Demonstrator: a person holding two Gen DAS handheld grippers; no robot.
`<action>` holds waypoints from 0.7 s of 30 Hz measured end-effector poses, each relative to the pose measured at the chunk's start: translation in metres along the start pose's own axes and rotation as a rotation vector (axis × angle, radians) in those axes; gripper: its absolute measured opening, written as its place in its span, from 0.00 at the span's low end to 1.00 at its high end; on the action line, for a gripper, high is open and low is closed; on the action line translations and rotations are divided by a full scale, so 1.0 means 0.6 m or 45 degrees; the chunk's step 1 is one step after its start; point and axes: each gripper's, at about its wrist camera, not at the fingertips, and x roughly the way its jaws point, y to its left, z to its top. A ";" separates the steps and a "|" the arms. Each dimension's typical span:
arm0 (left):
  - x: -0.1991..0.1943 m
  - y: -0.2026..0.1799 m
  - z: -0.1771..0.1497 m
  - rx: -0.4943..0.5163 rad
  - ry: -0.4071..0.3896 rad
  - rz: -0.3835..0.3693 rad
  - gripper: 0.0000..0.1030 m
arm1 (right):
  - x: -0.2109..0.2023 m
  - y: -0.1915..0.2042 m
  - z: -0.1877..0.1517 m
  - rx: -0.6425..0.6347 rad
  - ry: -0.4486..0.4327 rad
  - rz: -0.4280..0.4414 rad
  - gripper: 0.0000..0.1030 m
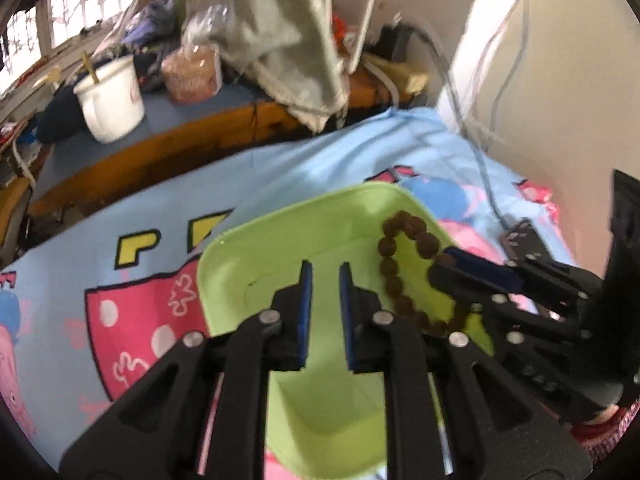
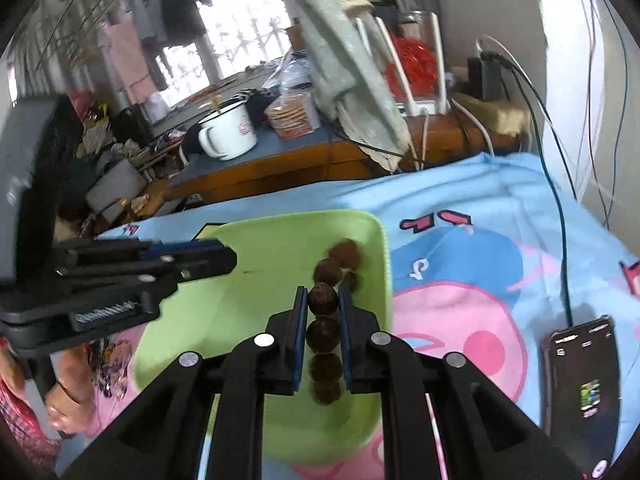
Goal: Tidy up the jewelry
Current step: 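Carry the bracelet over the green basket and open the right tool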
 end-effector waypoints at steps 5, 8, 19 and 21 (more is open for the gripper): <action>-0.014 0.027 -0.006 -0.024 -0.016 0.008 0.13 | -0.024 -0.007 0.005 0.031 -0.112 -0.048 0.33; -0.068 0.063 -0.015 -0.081 -0.091 -0.004 0.13 | -0.050 -0.014 0.009 0.069 -0.193 -0.048 0.35; -0.242 0.241 -0.176 -0.285 -0.158 0.240 0.13 | -0.111 0.141 -0.021 -0.135 -0.146 0.263 0.22; -0.249 0.271 -0.221 -0.338 -0.134 0.260 0.13 | -0.100 0.191 -0.045 -0.227 -0.081 0.330 0.08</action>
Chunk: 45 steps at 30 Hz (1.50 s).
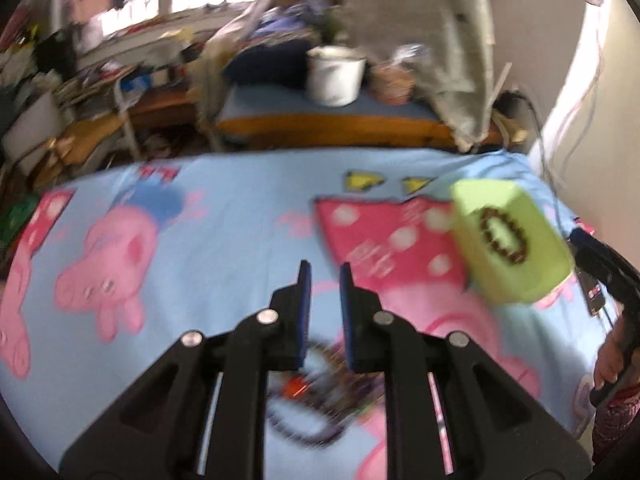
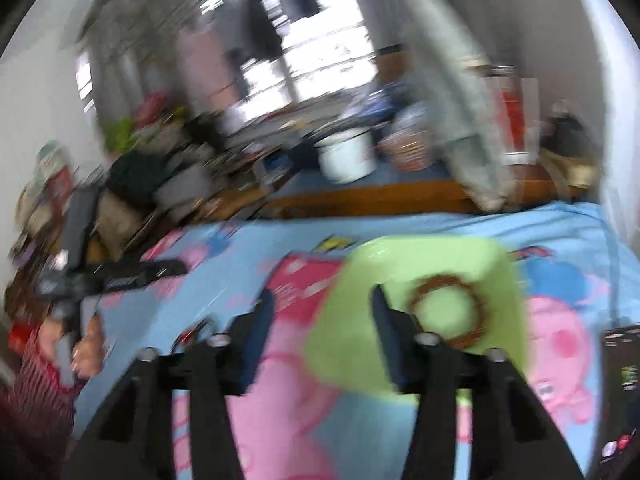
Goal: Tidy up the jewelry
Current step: 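Carry the bracelet over the green basket and open the right tool, then return the right tool to the pile and grasp the clear crystal strand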
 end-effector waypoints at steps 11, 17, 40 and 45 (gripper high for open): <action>0.051 -0.020 -0.109 0.043 0.132 -0.143 0.13 | 0.185 0.099 -0.080 0.002 0.417 0.146 0.00; 0.048 -0.002 -0.132 0.045 0.158 -0.086 0.13 | 0.150 0.096 -0.086 -0.035 0.370 0.113 0.00; 0.028 -0.085 -0.090 0.206 0.094 -0.080 0.41 | -0.053 -0.073 -0.158 0.242 0.164 -0.150 0.25; 0.062 -0.109 -0.082 0.258 0.133 -0.104 0.42 | -0.033 -0.019 -0.141 0.051 0.156 -0.146 0.38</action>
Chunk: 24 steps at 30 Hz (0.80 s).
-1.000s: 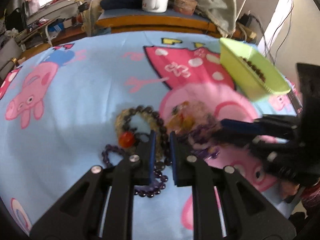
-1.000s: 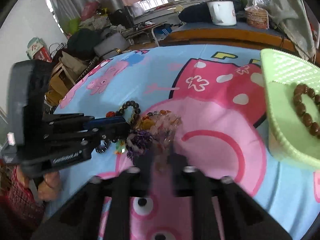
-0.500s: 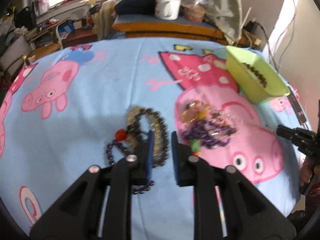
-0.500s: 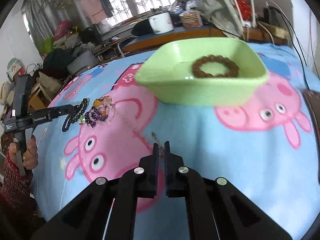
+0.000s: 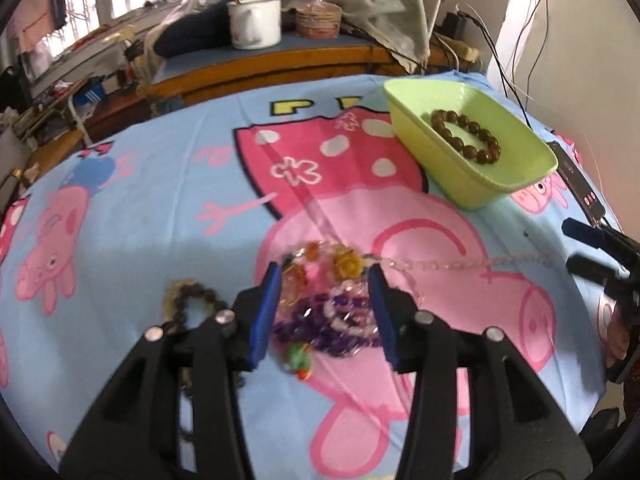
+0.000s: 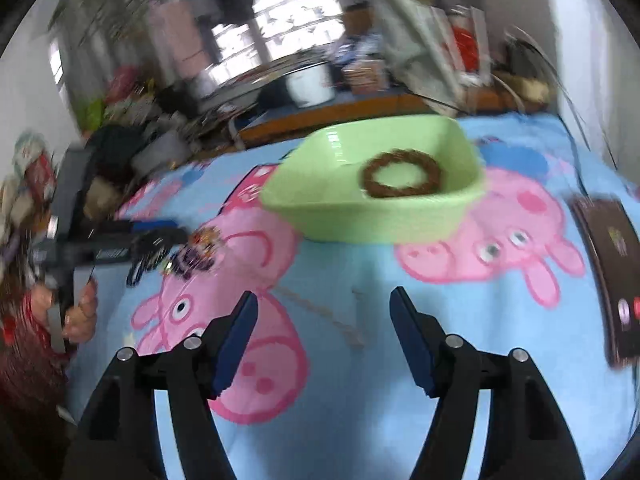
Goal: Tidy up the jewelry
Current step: 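Return the right tool to the pile and grasp the clear crystal strand, then lift the crystal strand into the green basket and open the right tool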
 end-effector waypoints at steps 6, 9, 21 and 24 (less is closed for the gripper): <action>0.046 0.005 0.018 -0.026 0.033 -0.050 0.18 | 0.080 0.099 0.034 -0.304 0.086 0.029 0.13; 0.044 0.025 0.011 -0.081 0.042 -0.078 0.16 | 0.131 0.130 0.053 -0.397 0.132 0.042 0.10; -0.016 0.105 -0.061 -0.220 0.021 0.014 0.17 | 0.136 0.126 0.103 -0.303 0.132 0.120 0.00; -0.037 0.107 -0.065 -0.232 0.003 0.016 0.17 | 0.081 0.123 0.131 -0.271 0.027 0.153 0.00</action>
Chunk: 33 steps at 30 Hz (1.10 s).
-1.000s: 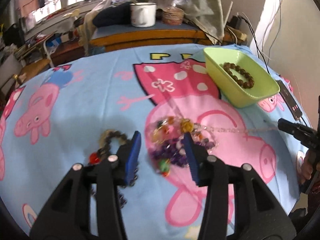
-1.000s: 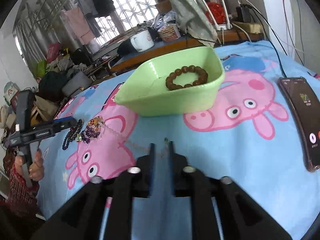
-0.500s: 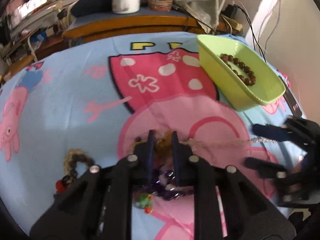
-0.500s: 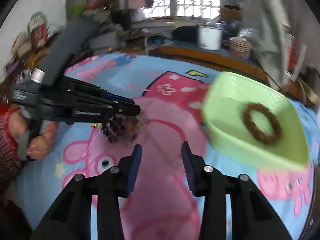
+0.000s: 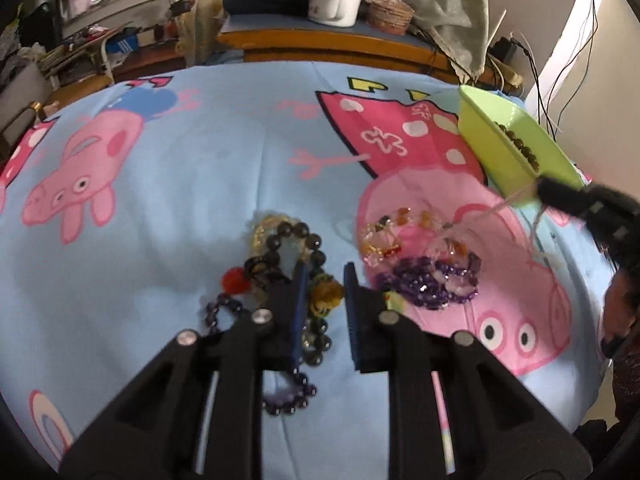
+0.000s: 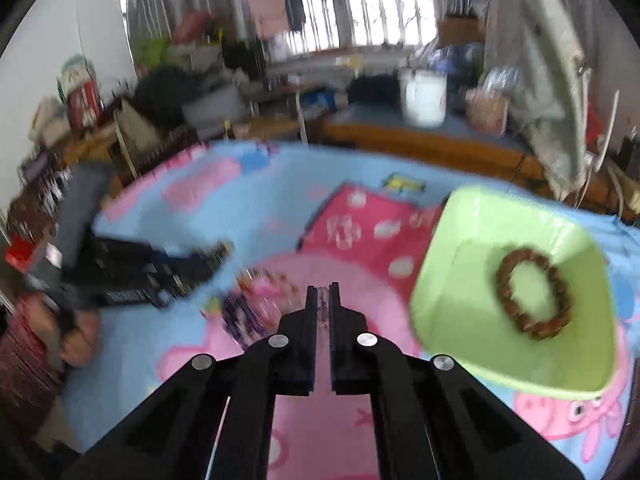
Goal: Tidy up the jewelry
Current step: 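Lift the crystal strand into the green basket and open the right tool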
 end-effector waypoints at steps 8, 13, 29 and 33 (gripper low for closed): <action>-0.090 -0.112 0.021 0.219 -0.244 -0.121 0.71 | -0.109 0.005 0.063 0.006 -0.201 0.020 0.00; -0.093 -0.199 0.044 0.392 -0.291 -0.172 0.71 | -0.156 0.009 0.089 0.019 -0.281 0.043 0.00; -0.093 -0.287 0.162 0.415 -0.302 -0.379 0.08 | -0.290 -0.003 0.174 -0.001 -0.526 -0.031 0.00; -0.106 -0.296 0.201 0.407 -0.324 -0.380 0.08 | -0.308 -0.024 0.193 0.016 -0.564 -0.060 0.00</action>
